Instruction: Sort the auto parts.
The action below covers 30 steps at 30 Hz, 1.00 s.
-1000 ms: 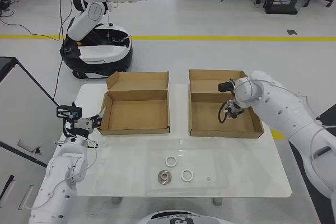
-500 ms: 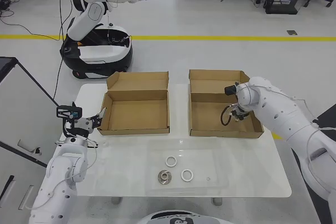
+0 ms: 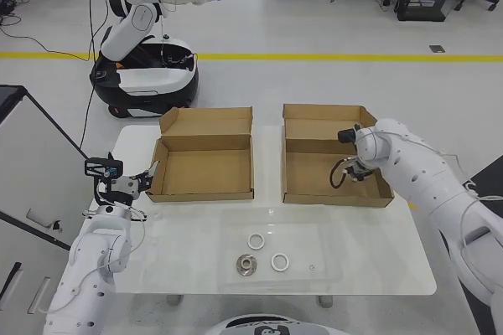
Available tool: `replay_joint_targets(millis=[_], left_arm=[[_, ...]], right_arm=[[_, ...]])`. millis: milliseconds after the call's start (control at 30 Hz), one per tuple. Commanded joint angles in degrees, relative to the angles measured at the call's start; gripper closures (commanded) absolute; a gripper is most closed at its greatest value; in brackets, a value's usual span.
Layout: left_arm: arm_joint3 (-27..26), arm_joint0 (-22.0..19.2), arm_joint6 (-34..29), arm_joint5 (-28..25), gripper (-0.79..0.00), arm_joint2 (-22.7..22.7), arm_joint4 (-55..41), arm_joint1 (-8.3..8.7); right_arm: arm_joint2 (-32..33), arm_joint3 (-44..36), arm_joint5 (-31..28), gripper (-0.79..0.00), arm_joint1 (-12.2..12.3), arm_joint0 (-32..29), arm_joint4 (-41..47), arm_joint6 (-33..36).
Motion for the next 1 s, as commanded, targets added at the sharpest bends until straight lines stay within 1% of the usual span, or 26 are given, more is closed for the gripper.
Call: replay_joint_targets(millis=[0,233,433,667,833,967], left_arm=[[0.00,0.00,0.00,0.00,-0.785,0.00,0.00,0.00],[0.00,0.00,0.00,0.00,-0.785,0.00,0.00,0.00],[0.00,0.00,0.00,0.00,-0.785,0.00,0.00,0.00],[0.00,0.00,0.00,0.00,-0.785,0.00,0.00,0.00],[0.00,0.00,0.00,0.00,-0.785,0.00,0.00,0.00],[0.00,0.00,0.00,0.00,-0.785,0.00,0.00,0.00]], right_arm=[[0.28,-0.88,0.14,-0.785,0.17,-0.17,-1.04,0.27],[2.29,-3.84,0.22,-0.785,0.95,-0.83,-3.51,1.36],[5.34,-9.13,-0.26,-0.785,2.22,-1.31,-5.52,2.77],[11.11,-20.76,-2.89,-0.785,4.80,-3.85,-7.39,4.65],[16.87,-30.45,-5.61,-0.785,6.87,-7.80,-4.82,6.61],[20.37,-36.69,-8.29,-0.785,8.09,-10.62,-3.03,8.64]])
